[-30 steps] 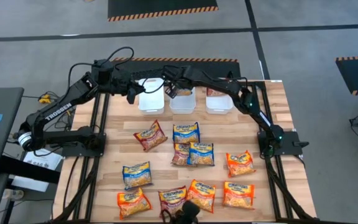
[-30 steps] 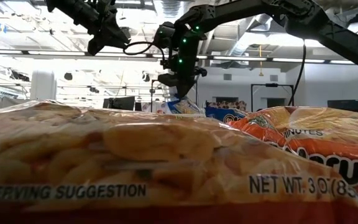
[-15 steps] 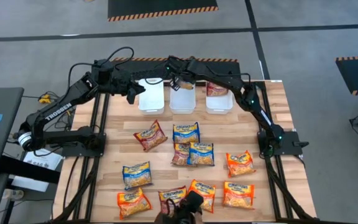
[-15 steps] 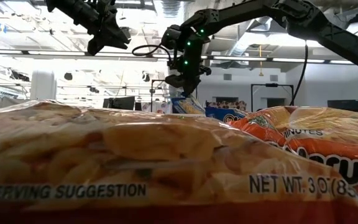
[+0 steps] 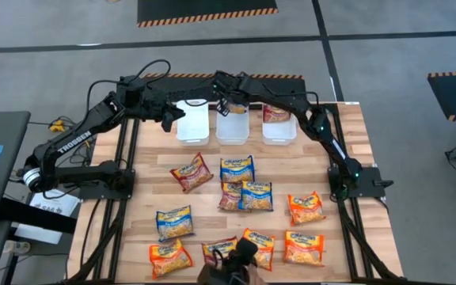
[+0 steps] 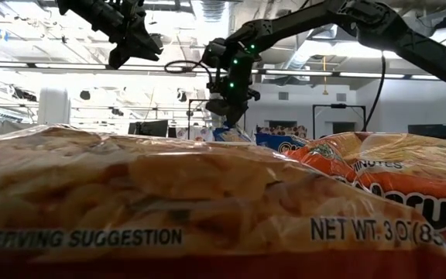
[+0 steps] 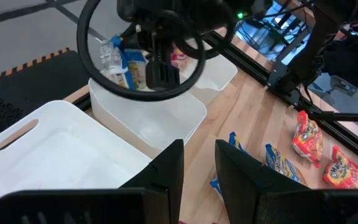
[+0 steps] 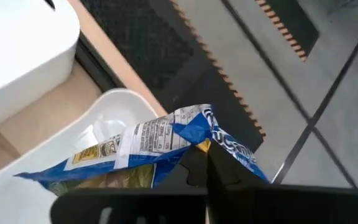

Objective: Sort Maruchan noodles
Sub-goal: Put the top left blue noodle soup pack into the middle white bin

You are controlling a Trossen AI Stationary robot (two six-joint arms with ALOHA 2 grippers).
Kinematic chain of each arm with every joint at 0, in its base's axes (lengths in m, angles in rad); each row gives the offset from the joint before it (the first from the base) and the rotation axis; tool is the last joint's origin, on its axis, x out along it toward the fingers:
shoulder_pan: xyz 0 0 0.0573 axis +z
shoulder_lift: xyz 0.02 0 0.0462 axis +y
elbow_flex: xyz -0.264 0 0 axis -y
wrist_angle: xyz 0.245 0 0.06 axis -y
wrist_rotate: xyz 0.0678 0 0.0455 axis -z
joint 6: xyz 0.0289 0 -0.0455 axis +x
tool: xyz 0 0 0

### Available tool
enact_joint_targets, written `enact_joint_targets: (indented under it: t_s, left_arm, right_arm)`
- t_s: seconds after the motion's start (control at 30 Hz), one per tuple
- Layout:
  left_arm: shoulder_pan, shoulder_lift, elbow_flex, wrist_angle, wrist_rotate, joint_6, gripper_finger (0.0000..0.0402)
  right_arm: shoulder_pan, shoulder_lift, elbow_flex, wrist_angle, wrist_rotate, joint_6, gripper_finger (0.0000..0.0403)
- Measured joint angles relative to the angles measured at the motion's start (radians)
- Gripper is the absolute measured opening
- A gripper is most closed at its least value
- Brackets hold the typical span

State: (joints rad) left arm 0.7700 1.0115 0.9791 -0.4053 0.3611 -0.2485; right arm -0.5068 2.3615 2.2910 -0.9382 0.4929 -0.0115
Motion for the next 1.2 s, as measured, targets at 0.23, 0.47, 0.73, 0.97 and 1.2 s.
enact_joint_targets:
  t_s: [0.23, 0.47, 0.73, 0.97, 1.2]
  left_arm:
    - [0.0, 0.0, 0.0, 0.0, 0.0, -0.001, 0.0077]
    - [0.0, 0.0, 0.0, 0.0, 0.01, -0.003, 0.0077]
    - [0.0, 0.0, 0.0, -0.001, 0.021, -0.003, 0.0077]
    - [0.0, 0.0, 0.0, -0.001, 0.021, -0.003, 0.0077]
    - [0.0, 0.0, 0.0, -0.004, 0.024, -0.008, 0.0077]
  right_arm:
    - [-0.013, 0.0, -0.036, 0.004, -0.006, 0.003, 0.001]
    - [-0.01, 0.0, -0.036, 0.015, -0.022, 0.003, 0.0034]
    - [-0.01, 0.0, -0.036, 0.015, -0.061, -0.021, 0.0062]
    - [-0.01, 0.0, -0.036, 0.015, -0.061, -0.023, 0.0105]
    - [-0.011, 0.0, -0.011, -0.028, -0.012, -0.03, 0.0149]
